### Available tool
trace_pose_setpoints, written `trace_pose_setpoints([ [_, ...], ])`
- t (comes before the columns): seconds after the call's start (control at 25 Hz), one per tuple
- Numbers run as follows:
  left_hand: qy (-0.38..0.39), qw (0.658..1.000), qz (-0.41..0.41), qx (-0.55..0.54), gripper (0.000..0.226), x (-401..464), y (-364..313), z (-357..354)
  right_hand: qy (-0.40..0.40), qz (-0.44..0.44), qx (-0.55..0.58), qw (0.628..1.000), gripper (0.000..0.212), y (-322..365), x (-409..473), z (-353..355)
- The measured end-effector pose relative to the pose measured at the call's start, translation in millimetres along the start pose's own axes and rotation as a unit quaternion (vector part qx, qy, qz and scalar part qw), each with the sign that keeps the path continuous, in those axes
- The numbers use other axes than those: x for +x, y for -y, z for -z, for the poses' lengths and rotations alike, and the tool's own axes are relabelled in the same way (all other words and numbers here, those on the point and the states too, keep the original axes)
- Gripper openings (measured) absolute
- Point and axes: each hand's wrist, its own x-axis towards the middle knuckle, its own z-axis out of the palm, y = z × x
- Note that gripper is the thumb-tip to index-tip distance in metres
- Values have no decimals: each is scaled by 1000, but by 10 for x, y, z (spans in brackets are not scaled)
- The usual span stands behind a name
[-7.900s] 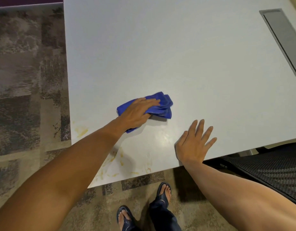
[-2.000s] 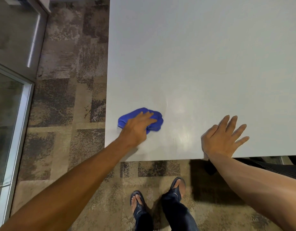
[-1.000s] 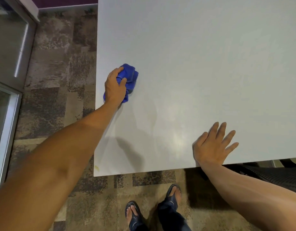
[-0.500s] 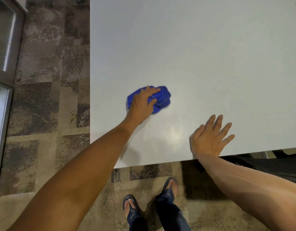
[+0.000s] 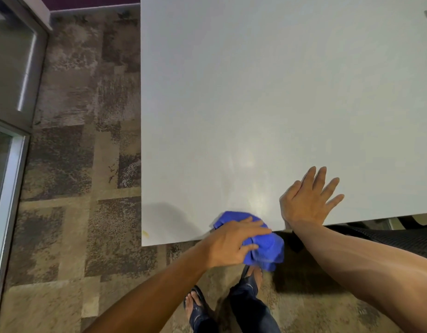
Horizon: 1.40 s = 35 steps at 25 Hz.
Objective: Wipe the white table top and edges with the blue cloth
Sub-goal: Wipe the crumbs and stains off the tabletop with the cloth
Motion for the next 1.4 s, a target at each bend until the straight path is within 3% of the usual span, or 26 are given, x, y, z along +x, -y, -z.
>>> trace_pose_setpoints([
  [0.12, 29, 1000, -1, -8, 46, -120, -20, 249, 1, 2, 3, 1000, 69, -2, -12, 3],
  [0.2, -18, 999, 6, -28, 46, -112, 6, 655, -1, -1, 0, 1000, 69, 4, -9, 5],
  [0.32, -210, 976, 9, -60, 47, 18, 162, 1389, -3, 0, 0, 1000, 69, -3, -8, -12],
  [0.44, -433, 900, 57, 1, 51, 259, 449, 2043, -13, 3, 7, 1000, 68, -10, -4, -29],
  [0.52, -486, 866, 115, 31, 65, 435, 679, 2308, -18, 4, 12, 1000, 67, -25, -5, -45],
  [0.64, -414, 879, 224, 74, 68, 677, 889, 2318, -22, 3, 20, 1000, 67, -25, -7, -66],
  [0.72, -392, 878, 250, 116, 60, 777, 890, 2129, -28, 6, 18, 999, 67, -21, -3, -82],
  [0.88, -356, 915, 124, 147, 18, 698, 663, 1715, -25, 7, 22, 999, 67, -21, -5, -81],
  [1.0, -332, 929, 130, 99, 39, 519, 571, 1469, -18, 6, 18, 1000, 67, -12, -8, -59],
  [1.16, -280, 939, 124, 155, 32, 339, 546, 1219, -8, 7, 14, 1000, 67, -8, -12, -36],
  [1.32, -293, 936, 42, 191, 37, 75, 518, 892, -6, 6, 10, 1000, 67, 10, -24, -9],
  [1.4, -269, 944, 53, 183, 36, -22, 549, 747, -4, 6, 7, 1000, 67, 13, -22, -8],
])
